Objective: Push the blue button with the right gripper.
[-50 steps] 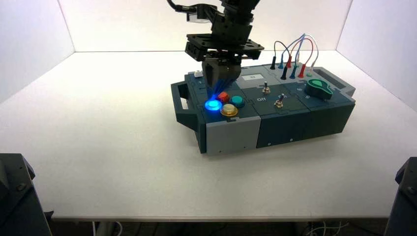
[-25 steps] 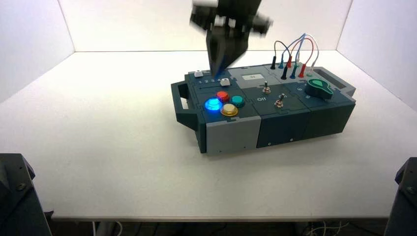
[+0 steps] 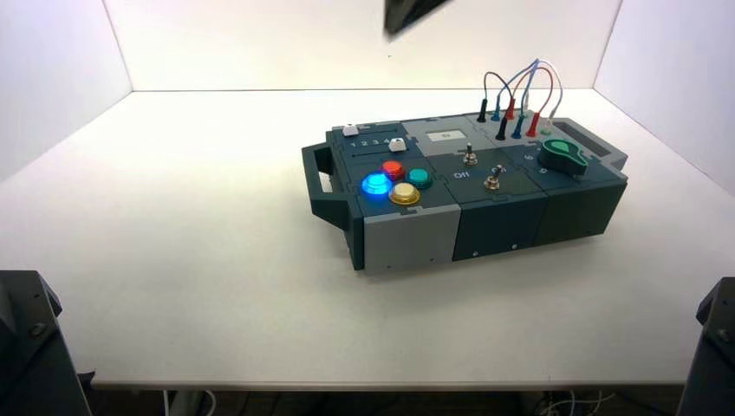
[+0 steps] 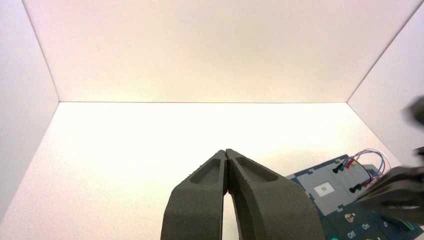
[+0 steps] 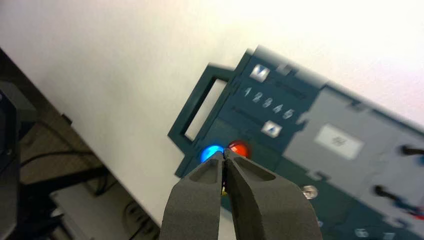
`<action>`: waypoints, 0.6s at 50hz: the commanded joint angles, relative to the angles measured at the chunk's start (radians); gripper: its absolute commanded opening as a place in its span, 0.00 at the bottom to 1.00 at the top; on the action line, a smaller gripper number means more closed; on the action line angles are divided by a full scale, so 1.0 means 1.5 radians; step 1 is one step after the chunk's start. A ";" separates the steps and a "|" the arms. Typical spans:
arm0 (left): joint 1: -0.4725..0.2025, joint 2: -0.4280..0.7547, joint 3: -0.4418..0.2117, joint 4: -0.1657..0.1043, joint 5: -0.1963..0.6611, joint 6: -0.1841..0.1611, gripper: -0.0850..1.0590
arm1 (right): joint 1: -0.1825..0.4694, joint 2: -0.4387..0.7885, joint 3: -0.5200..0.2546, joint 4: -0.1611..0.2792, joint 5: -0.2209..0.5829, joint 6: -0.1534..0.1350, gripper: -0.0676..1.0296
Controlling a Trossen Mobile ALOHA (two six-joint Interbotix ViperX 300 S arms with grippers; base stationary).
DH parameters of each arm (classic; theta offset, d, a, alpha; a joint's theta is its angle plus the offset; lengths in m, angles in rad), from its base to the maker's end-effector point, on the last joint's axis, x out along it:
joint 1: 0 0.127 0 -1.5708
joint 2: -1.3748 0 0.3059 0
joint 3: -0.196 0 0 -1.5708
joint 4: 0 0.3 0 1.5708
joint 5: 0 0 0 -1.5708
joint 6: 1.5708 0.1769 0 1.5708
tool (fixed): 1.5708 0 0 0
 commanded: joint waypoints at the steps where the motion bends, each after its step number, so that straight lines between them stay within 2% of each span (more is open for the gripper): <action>1: -0.003 0.009 -0.006 -0.001 -0.005 0.000 0.05 | -0.002 -0.088 0.015 -0.018 -0.034 0.000 0.04; 11: -0.003 0.009 0.009 0.000 -0.005 0.000 0.05 | -0.003 -0.194 0.079 -0.020 -0.077 0.000 0.04; 22: -0.003 -0.009 0.020 -0.001 0.000 -0.001 0.05 | -0.003 -0.239 0.129 -0.025 -0.116 0.000 0.04; 30: -0.003 -0.018 0.025 -0.001 0.009 -0.001 0.05 | -0.003 -0.239 0.139 -0.031 -0.133 -0.002 0.04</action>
